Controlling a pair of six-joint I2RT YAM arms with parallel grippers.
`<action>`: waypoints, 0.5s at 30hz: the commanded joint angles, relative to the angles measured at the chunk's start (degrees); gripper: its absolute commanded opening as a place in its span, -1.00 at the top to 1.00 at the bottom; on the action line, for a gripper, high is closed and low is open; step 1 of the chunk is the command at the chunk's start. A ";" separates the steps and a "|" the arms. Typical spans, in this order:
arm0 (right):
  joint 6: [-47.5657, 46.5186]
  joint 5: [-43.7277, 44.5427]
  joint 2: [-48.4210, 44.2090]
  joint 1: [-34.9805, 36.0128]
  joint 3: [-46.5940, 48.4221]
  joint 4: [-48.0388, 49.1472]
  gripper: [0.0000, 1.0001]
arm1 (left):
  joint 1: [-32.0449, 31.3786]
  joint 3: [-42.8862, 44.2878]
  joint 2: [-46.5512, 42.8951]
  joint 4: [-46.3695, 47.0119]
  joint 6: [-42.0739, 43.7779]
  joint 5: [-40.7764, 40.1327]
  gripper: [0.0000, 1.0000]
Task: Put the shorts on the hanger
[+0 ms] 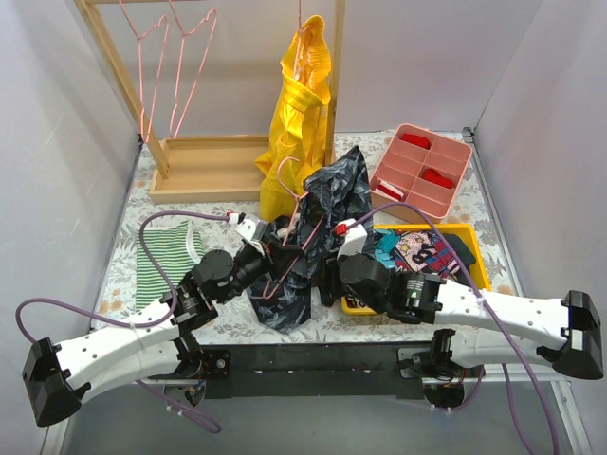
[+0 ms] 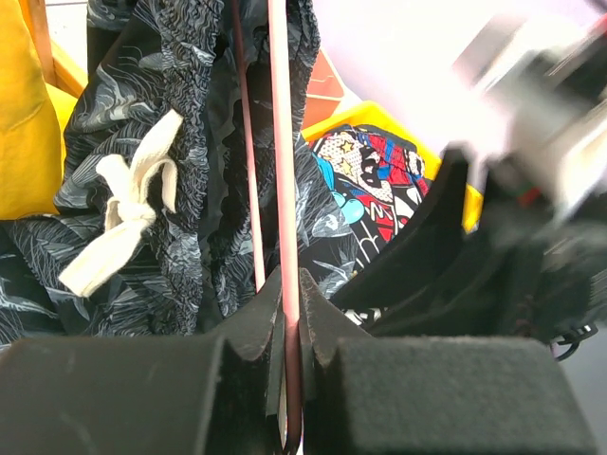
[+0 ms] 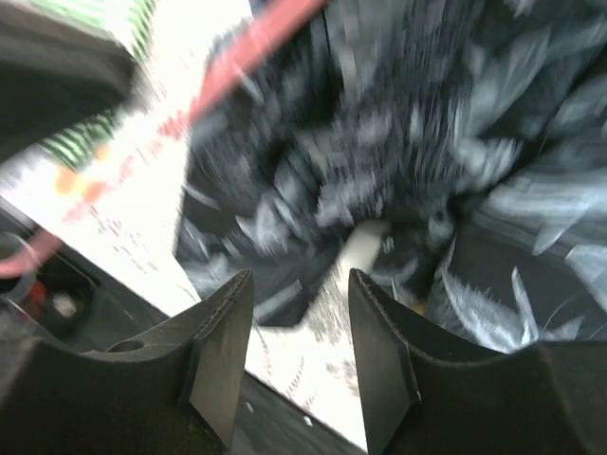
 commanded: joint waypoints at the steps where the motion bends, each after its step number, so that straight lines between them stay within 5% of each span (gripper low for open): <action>1: -4.72 5.27 -4.85 0.27 6.72 6.00 -0.08 | -0.42 0.65 0.00 3.65 0.95 -1.19 1.00; 6: -19.64 0.96 -5.30 0.27 16.02 6.18 -0.16 | -0.42 2.05 2.46 2.60 1.31 0.57 1.00; 15: -30.47 4.39 0.59 -0.26 29.93 -0.94 -0.25 | -0.59 3.64 4.93 -0.04 2.10 2.68 1.00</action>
